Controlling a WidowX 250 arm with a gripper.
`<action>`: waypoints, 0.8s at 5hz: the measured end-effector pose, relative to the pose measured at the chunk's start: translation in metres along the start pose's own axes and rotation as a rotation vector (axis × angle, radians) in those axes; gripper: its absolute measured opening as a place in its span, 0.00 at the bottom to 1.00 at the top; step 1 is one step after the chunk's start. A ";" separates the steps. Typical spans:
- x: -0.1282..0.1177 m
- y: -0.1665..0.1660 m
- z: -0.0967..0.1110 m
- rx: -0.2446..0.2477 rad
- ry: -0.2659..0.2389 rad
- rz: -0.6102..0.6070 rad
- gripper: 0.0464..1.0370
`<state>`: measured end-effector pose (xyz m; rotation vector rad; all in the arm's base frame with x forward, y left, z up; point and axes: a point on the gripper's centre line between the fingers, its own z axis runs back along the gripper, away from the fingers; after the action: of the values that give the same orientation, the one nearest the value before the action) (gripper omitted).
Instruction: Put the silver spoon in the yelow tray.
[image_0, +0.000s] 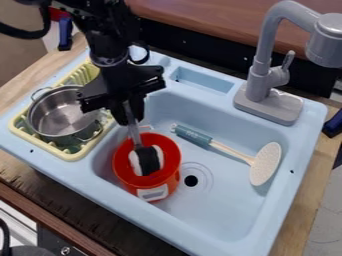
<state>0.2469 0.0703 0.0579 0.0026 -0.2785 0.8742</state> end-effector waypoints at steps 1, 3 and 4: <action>0.007 -0.002 -0.003 -0.016 -0.090 -0.012 0.13; 0.015 -0.012 0.001 -0.112 -0.218 -0.036 0.13; 0.014 -0.020 0.018 -0.183 -0.247 -0.032 0.13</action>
<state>0.2662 0.0657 0.0805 -0.0552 -0.5879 0.8140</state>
